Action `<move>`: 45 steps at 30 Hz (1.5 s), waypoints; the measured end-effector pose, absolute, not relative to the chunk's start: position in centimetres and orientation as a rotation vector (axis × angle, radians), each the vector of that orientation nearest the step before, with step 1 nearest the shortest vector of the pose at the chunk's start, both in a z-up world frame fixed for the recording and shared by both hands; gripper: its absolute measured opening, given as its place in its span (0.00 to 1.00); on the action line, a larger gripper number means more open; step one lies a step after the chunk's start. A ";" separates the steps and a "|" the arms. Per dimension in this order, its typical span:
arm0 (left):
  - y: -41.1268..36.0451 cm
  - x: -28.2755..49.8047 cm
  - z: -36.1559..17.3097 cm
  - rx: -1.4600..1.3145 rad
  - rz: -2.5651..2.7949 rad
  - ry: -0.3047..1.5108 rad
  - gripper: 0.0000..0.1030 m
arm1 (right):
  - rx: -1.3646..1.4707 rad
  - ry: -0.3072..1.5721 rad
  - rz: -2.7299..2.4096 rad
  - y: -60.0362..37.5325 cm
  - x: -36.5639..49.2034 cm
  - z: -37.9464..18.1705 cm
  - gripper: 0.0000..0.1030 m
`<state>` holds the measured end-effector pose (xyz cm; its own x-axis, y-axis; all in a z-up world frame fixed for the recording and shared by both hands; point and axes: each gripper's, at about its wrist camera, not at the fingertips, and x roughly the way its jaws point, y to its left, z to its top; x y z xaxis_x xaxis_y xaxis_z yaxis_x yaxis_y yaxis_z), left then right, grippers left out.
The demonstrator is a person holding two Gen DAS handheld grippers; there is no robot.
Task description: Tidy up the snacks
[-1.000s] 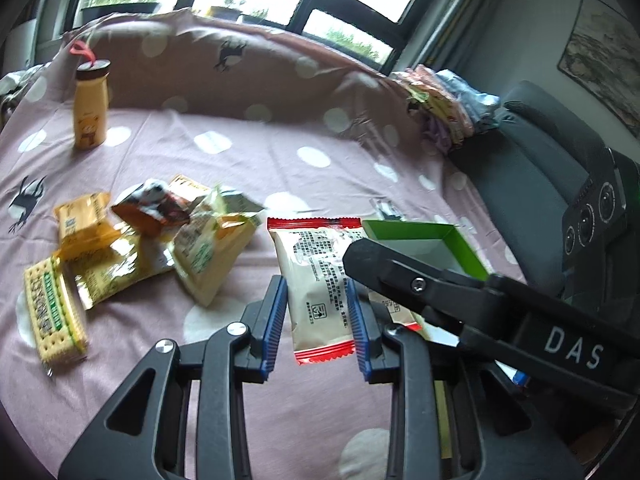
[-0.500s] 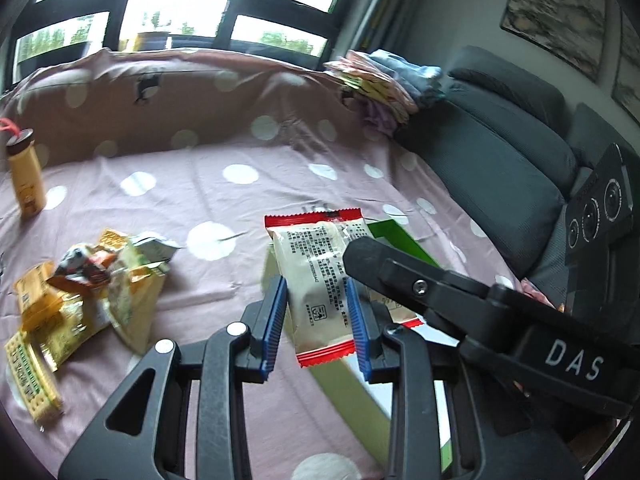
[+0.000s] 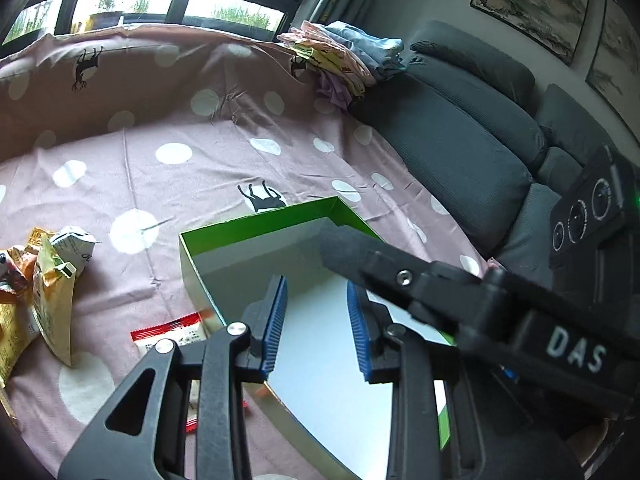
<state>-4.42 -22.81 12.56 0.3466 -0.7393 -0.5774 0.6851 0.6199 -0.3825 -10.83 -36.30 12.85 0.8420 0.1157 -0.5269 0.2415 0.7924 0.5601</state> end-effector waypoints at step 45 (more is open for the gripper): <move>-15.1 0.4 1.9 -0.374 -0.647 1.185 0.16 | 0.676 0.726 0.033 -31.4 -7.1 10.9 0.54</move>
